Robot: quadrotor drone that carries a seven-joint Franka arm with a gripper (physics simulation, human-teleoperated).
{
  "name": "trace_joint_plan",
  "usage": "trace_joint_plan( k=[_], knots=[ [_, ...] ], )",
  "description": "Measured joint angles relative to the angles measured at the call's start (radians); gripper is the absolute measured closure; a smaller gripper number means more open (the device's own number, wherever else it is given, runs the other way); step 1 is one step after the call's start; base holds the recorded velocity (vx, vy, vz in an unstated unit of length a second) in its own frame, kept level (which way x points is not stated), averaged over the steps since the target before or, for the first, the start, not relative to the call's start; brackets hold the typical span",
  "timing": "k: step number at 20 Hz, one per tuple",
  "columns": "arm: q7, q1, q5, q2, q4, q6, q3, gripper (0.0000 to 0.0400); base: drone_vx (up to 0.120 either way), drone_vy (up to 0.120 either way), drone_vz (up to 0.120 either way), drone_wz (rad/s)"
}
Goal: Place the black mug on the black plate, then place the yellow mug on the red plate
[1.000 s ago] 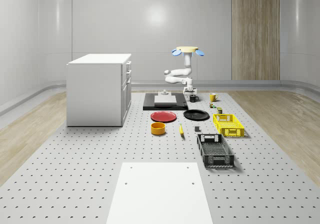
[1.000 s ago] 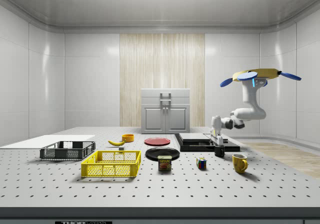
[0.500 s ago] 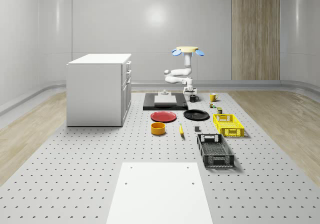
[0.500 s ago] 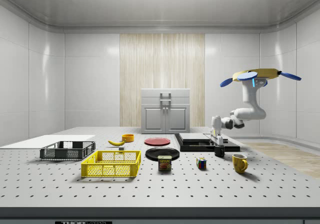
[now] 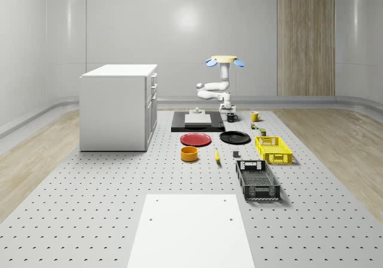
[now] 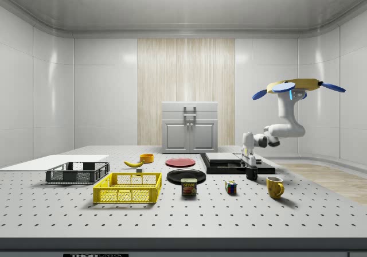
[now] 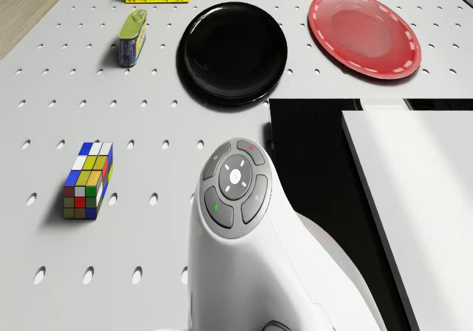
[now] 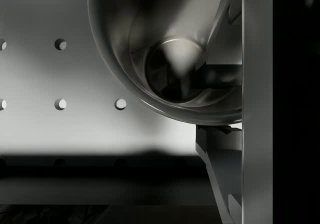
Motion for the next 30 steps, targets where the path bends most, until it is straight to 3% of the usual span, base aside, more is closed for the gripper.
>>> trace_joint_plan(
  k=[10,30],
  knots=[
    [0.014,-0.005,0.096,-0.011,-0.019,-0.022,0.097,0.0300,0.000,0.000,0.104,0.000],
    [0.024,-0.016,0.131,-0.054,-0.020,0.012,0.121,0.0300,0.120,0.000,0.008,0.000]
  ],
)
